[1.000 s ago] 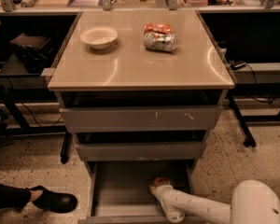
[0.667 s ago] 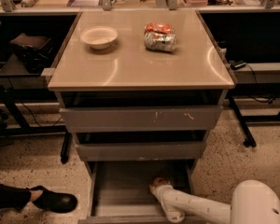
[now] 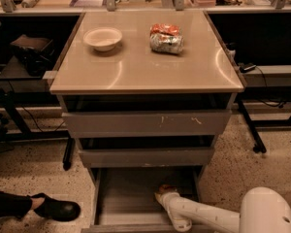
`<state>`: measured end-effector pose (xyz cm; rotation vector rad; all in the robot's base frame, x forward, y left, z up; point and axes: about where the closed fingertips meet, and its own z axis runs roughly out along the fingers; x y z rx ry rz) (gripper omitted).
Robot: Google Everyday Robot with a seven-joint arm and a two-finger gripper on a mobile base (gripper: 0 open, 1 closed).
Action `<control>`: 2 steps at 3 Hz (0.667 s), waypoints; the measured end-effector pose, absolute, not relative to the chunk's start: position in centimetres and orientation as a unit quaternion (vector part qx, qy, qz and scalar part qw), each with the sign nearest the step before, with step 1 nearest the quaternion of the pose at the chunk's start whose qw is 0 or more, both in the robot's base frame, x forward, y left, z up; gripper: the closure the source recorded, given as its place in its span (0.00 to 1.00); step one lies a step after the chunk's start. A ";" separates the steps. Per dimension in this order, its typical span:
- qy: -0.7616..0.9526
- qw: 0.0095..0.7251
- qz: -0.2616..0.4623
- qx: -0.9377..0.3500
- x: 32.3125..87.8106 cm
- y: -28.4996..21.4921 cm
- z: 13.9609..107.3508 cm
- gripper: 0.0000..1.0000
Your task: Place apple into bottom drawer
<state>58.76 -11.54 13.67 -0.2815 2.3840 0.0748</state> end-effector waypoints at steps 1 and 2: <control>0.925 0.362 0.029 -0.109 58.8 -11.5 13.7 0.00; 0.925 0.362 0.029 -0.109 58.8 -11.5 13.7 0.00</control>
Offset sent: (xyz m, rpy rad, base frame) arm 0.0000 0.0000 0.0000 0.0000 0.0000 0.0000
